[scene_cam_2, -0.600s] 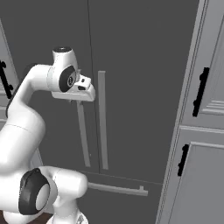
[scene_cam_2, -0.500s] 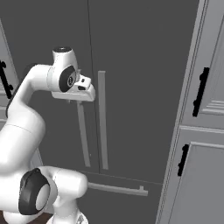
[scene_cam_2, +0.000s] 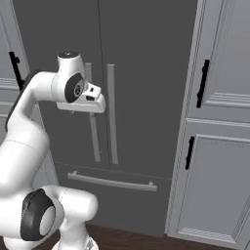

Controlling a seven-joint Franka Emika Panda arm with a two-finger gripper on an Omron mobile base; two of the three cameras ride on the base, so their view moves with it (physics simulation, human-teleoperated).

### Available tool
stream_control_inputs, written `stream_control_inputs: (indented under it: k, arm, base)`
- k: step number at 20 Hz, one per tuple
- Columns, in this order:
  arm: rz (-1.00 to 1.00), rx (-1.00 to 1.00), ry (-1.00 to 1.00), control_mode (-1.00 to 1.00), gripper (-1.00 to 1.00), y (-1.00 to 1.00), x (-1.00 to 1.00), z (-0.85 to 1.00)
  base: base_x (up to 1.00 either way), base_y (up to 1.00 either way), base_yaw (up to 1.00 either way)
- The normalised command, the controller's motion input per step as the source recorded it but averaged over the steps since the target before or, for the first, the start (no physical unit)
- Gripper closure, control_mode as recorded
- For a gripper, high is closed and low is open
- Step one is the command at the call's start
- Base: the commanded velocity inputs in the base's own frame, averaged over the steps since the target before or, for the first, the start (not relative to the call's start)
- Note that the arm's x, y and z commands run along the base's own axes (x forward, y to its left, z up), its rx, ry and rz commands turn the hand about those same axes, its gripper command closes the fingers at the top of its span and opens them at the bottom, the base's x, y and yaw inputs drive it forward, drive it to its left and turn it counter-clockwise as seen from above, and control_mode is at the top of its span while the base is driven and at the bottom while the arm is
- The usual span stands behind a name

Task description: Take the strawberry from the fridge and place it on top of the pancake, located on the dining counter.

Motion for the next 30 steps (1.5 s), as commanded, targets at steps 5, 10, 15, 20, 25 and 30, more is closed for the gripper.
stream_control_inputs:
  k: [5, 10, 15, 20, 25, 30]
  arm:
    - [0.00, 0.00, 0.00, 1.00, -1.00, 0.00, 0.00, 0.00]
    - [0.00, 0.00, 0.00, 1.00, -1.00, 0.00, 0.00, 0.00]
    - [0.00, 0.00, 0.00, 1.00, -1.00, 0.00, 0.00, 0.00]
    - [0.00, 0.00, 0.00, 1.00, -1.00, 0.00, 0.00, 0.00]
    - [0.10, 0.03, -0.17, -1.00, -1.00, -0.16, 0.29, -0.13]
    - [0.02, 0.03, -0.35, -1.00, -1.00, 0.01, 0.71, 0.06]
  base:
    - [-0.02, -0.26, 0.00]
    - [-0.16, 0.00, 0.00]
    - [-0.43, 0.00, 0.00]
    - [-0.27, 0.00, 0.00]
    - [0.00, 0.00, 0.00]
    - [0.00, 0.00, 0.00]
